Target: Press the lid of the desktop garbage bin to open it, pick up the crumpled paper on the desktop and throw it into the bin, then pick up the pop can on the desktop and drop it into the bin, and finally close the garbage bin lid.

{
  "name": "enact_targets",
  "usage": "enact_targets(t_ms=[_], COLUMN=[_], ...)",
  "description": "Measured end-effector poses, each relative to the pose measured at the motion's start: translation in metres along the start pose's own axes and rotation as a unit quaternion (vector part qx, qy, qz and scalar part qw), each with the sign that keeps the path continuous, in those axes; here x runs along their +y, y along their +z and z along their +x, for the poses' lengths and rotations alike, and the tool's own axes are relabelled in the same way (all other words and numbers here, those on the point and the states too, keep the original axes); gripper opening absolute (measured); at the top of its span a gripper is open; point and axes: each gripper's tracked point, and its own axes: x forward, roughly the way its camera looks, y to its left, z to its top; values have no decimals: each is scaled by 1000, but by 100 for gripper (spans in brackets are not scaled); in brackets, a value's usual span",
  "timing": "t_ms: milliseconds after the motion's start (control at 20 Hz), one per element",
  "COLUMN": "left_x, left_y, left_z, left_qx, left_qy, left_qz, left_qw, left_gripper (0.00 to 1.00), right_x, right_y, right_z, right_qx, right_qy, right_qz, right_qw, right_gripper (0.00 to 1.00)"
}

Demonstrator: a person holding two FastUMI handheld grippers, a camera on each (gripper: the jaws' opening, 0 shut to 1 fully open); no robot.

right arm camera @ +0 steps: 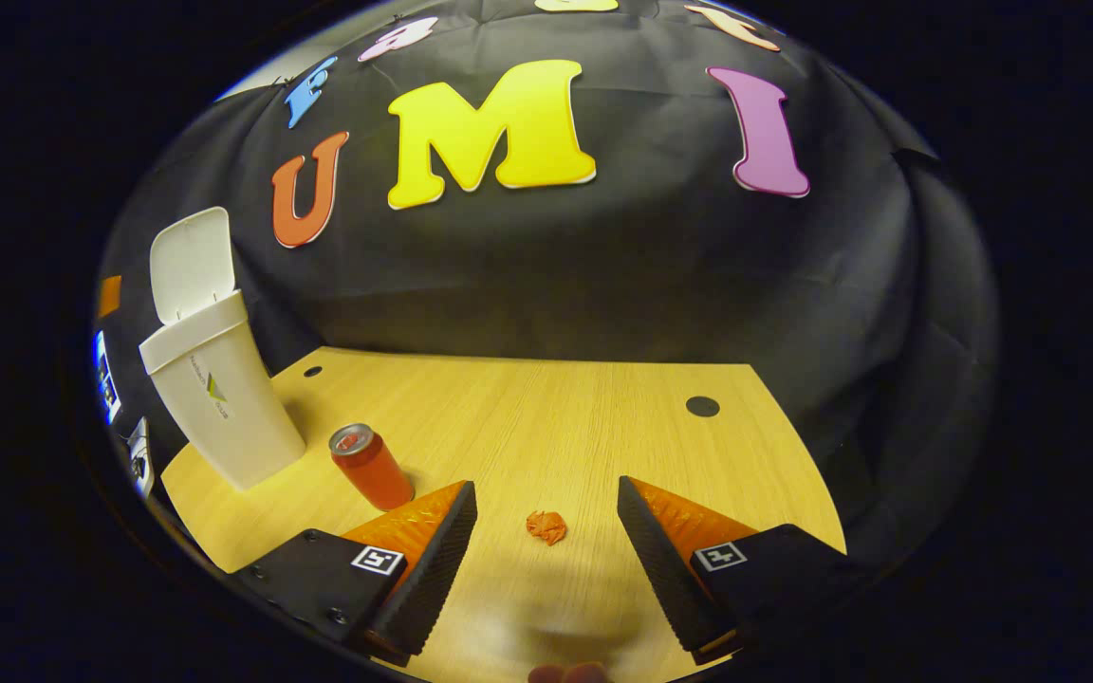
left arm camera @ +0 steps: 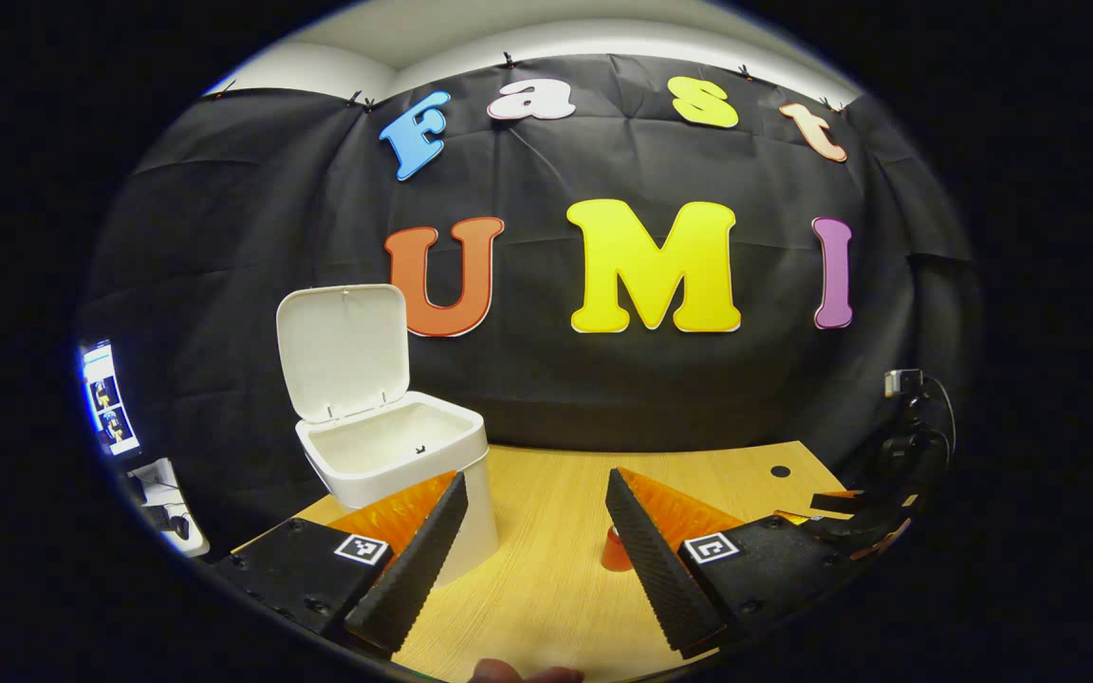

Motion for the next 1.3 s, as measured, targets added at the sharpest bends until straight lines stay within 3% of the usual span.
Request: enact_targets(t_ms=[400, 950, 1000, 1150, 1250, 1300], left_x=[24, 70, 72, 78, 79, 79], left_y=[-4, -27, -28, -27, -26, -25], left_z=[-9, -19, -19, -19, -18, -18], left_qx=[9, 36, 36, 35, 33, 32], left_qy=[40, 99, 102, 106, 106, 106], left_qz=[-5, -13, -12, -11, -10, -10], left_qw=[999, 994, 994, 994, 994, 994], left_gripper=[97, 97, 97, 97, 97, 97], right_x=[0, 8, 7, 5, 5, 7], right_y=[-59, -101, -100, -99, -99, -99], right_z=[74, 108, 110, 113, 114, 114], right_qx=[91, 148, 144, 141, 141, 144], right_qy=[10, 16, 13, 13, 12, 16], right_qz=[-17, -24, -29, -34, -37, -43], right_qw=[996, 989, 989, 989, 989, 989], right_gripper=[94, 96, 84, 70, 48, 43])
